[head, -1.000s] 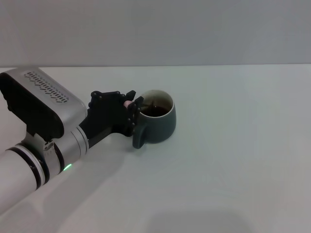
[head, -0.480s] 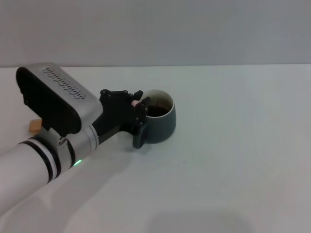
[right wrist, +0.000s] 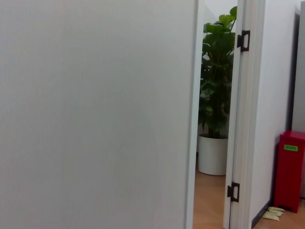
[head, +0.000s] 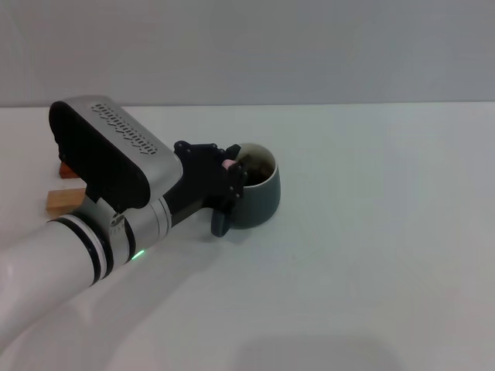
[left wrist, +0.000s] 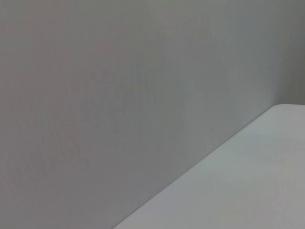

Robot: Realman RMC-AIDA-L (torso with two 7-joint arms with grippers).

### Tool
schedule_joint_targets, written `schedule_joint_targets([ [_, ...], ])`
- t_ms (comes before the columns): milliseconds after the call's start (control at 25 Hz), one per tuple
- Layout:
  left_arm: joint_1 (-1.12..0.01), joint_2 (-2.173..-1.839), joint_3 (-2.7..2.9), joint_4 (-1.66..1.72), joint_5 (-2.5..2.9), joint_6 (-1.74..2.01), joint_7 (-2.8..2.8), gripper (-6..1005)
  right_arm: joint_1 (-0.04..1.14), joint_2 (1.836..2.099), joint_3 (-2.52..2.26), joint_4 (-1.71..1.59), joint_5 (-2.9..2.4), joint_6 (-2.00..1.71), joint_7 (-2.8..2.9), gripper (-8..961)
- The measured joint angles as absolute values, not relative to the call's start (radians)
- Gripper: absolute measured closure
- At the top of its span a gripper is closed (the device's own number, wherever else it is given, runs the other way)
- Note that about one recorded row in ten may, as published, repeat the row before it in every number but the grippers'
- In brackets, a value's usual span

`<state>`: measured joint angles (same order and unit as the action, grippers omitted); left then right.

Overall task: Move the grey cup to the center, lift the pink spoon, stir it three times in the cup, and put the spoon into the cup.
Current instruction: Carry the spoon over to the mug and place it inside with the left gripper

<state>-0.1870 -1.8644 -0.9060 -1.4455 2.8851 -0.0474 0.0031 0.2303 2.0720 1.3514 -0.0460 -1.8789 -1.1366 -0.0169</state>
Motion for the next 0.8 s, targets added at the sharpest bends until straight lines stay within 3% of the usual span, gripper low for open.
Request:
schedule_joint_targets([
  [440,-0.129,-1.855,-0.905,-1.490,2.886,-0.064,0.015,852,0.234,2.072,1.348,-0.043,-1.879,-1.137,-0.017,955],
  [800,-0.118,-1.867,-0.928,-1.503,2.883,-0.124,0.054,852,0.234,2.072,1.339,-0.040,-1.879,-1.137,-0.017,955],
])
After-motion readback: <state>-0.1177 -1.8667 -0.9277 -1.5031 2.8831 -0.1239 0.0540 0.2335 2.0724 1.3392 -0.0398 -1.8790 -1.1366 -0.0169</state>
